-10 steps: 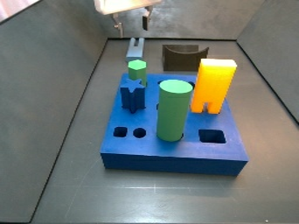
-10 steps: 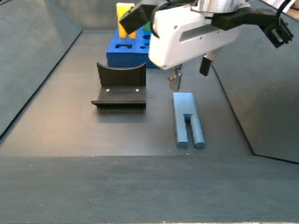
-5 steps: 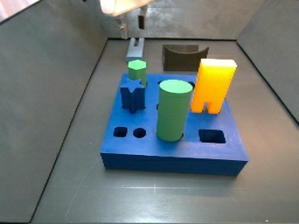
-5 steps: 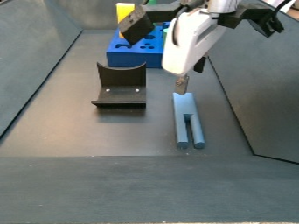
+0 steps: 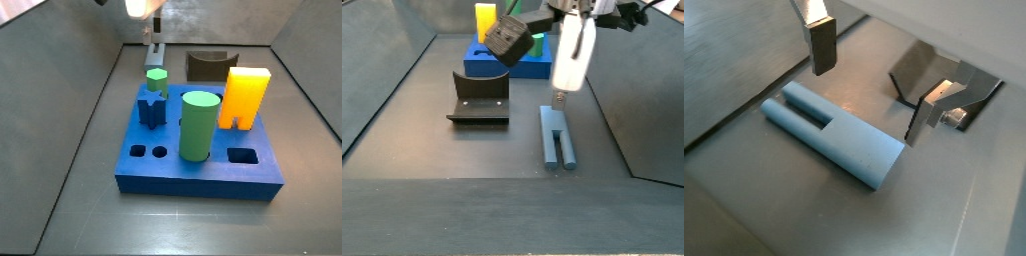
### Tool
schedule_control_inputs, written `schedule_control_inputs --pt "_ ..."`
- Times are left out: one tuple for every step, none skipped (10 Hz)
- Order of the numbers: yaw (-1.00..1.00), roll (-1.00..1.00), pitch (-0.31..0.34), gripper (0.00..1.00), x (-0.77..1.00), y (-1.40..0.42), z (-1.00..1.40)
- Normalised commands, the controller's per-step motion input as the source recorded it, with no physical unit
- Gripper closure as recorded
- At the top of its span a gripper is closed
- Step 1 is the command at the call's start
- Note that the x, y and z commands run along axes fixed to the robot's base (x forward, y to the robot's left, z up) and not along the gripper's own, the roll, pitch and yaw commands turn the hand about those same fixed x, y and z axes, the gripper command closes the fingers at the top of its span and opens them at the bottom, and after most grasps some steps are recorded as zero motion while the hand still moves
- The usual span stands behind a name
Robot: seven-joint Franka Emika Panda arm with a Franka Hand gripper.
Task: Pick up the square-circle object. Move up. Rotate the square-circle object. Place the square-circle object on the fixture. Regrasp the square-circle object. Move to above the board. Insert the square-circle object.
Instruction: Rotate the square-circle object.
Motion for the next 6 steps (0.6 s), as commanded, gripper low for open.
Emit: schedule_control_inputs --pt "1.0 0.0 0.006 0.0 0.01 -0.01 -0.03" --pt "1.0 0.0 0.006 0.0 0.01 -0.01 -0.03" --pt "1.0 0.0 0.006 0.0 0.01 -0.01 -0.03" --pt "1.0 -0.01 0.006 0.0 0.01 -0.01 -0.03" --pt "1.0 -0.01 0.007 0.0 0.01 -0.01 -0.03" --pt "1.0 -0.01 0.007 0.0 0.01 -0.01 -0.03"
